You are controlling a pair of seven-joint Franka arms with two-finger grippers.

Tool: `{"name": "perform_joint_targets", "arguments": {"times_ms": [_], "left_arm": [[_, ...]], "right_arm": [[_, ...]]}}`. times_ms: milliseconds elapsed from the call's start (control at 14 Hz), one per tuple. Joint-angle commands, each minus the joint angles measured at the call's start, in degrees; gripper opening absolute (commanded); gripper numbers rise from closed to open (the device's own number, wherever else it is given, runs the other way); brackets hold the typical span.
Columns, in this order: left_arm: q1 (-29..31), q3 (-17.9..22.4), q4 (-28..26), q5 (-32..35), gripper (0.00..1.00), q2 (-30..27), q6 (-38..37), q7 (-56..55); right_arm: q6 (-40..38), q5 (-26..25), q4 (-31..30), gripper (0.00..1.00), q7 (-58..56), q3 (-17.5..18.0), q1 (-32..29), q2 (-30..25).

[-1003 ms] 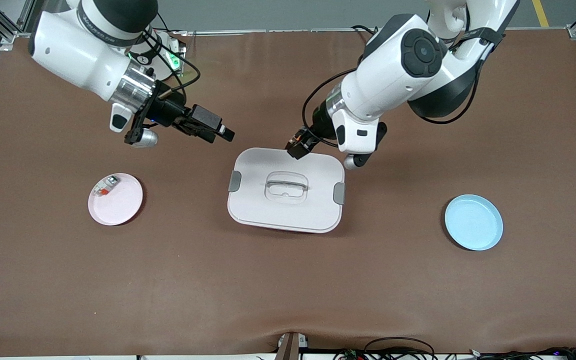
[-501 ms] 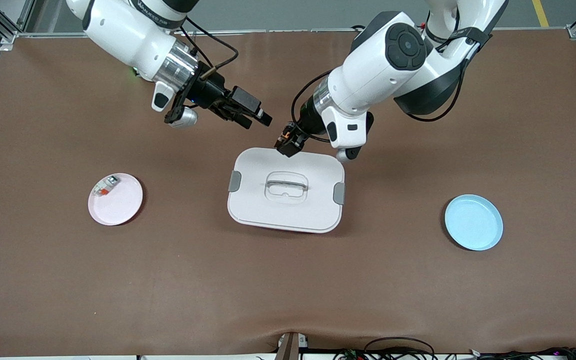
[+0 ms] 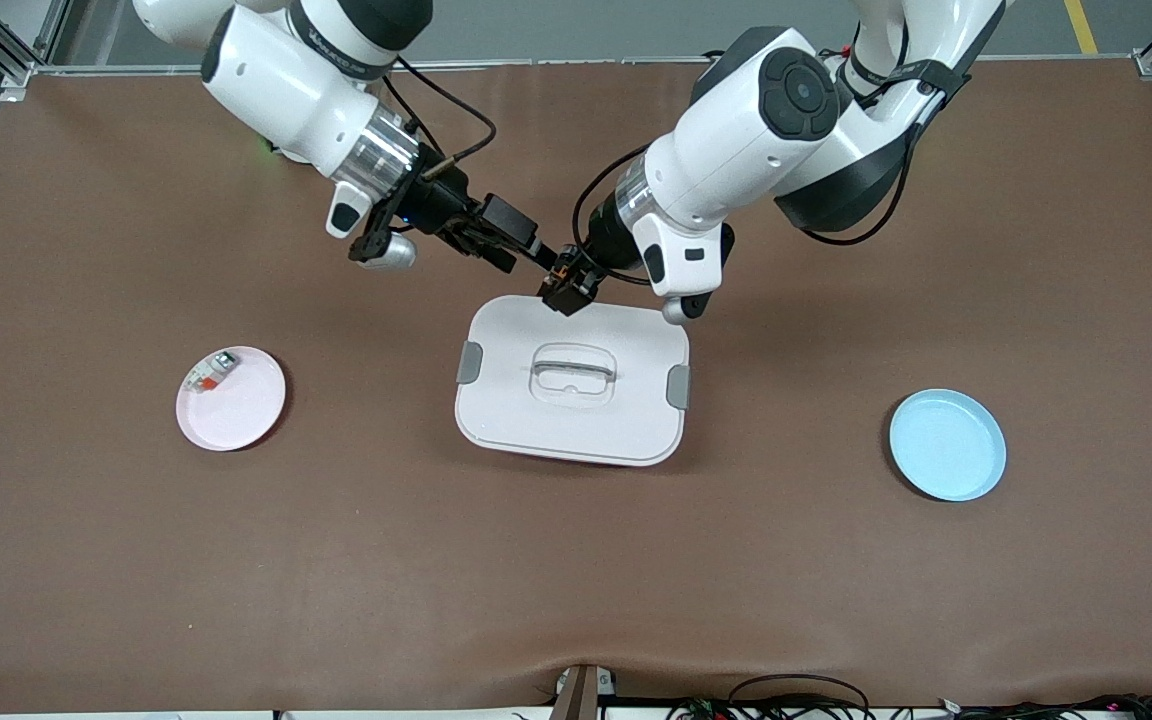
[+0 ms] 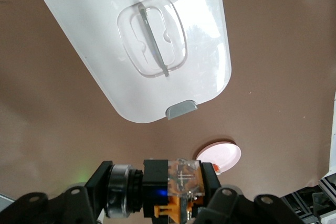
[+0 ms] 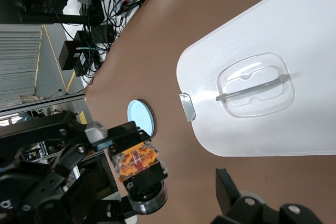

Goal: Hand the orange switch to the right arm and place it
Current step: 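Close the right gripper on the orange switch held by the left gripper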

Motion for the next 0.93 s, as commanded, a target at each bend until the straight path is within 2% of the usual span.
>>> {"name": "perform_joint_targets", "arguments": {"times_ms": [0, 645, 860], "left_arm": [[-0.43, -0.12, 1.27, -0.77, 0.0, 0.85, 0.66, -1.37], [-0.52, -0.21, 1.36, -0.77, 0.0, 0.85, 0.66, -1.37], [-0.43, -0.21, 1.36, -0.77, 0.0, 0.85, 0.66, -1.19]], "right_arm": [[0.77, 1.67, 1.95, 1.0, -0.53, -0.42, 1.07, 2.07], [2.0, 1.32, 4.41, 0.99, -0.8, -0.51, 2.75, 4.71], [1.92, 1.15, 4.94, 0.71, -1.41, -0.51, 2.22, 5.06]]}}
